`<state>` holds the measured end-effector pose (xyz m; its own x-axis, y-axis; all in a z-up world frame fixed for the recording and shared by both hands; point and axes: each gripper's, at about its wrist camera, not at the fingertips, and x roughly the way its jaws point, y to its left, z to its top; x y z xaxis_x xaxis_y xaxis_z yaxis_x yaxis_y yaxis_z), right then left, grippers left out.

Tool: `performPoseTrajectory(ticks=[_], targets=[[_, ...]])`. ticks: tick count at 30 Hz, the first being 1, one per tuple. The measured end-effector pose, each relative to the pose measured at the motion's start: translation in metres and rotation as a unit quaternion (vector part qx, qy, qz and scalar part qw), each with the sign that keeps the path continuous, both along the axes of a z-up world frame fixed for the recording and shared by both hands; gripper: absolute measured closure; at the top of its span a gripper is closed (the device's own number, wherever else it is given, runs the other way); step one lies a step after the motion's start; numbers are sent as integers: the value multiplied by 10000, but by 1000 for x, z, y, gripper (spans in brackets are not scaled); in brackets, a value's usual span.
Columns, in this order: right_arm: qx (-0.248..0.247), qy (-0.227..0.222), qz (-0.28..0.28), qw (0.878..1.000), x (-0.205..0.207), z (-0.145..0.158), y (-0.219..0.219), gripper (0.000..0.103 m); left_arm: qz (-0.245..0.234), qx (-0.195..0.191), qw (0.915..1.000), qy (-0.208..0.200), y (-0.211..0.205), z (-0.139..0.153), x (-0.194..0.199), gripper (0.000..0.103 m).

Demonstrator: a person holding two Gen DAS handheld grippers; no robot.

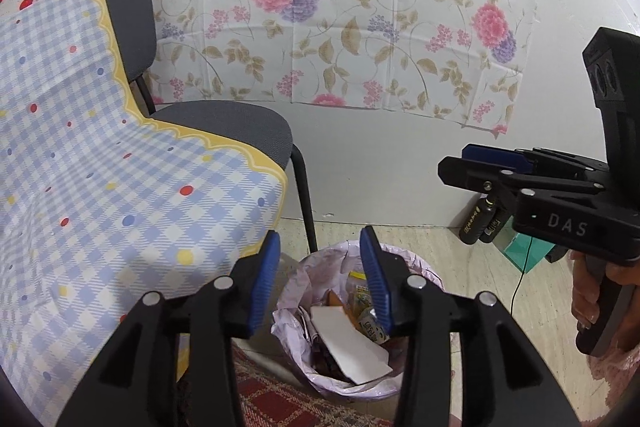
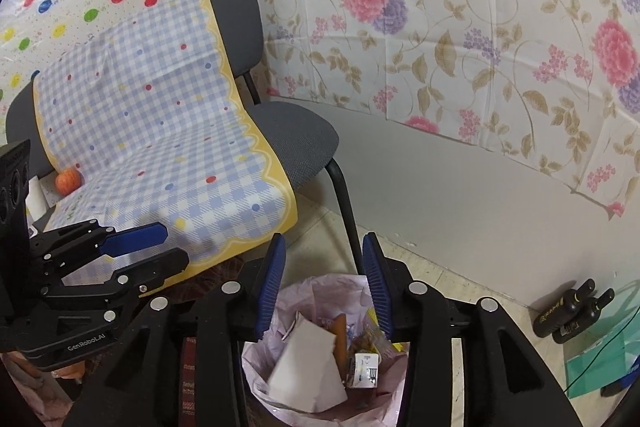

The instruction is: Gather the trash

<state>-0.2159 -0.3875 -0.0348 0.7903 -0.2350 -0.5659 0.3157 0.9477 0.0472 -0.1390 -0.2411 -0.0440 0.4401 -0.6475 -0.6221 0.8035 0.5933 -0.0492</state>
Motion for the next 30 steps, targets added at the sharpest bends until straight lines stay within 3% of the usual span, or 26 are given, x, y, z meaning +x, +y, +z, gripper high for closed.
performPoseTrajectory(ticks=[2,7,14,18,25,30], targets=[[-16,-45,57,10000,0,5,6,50,72,3,10000,-51,6,3,0,53],[-112,-168,144,9997,5,15,21,19,515,9,9986,-147,30,15,4,34],[-21,-226,337,9992,22,31,36,12,1430,-175,9893,-228,84,37,23,7],[-79,-351,520,9980,34,46,54,12,1812,-145,9830,-266,110,44,32,7],[-135,-496,1099,9926,60,68,92,8,2821,259,9579,-470,157,54,39,7],[-45,-467,1473,9880,78,72,121,7,3219,323,9449,-504,187,62,35,7]])
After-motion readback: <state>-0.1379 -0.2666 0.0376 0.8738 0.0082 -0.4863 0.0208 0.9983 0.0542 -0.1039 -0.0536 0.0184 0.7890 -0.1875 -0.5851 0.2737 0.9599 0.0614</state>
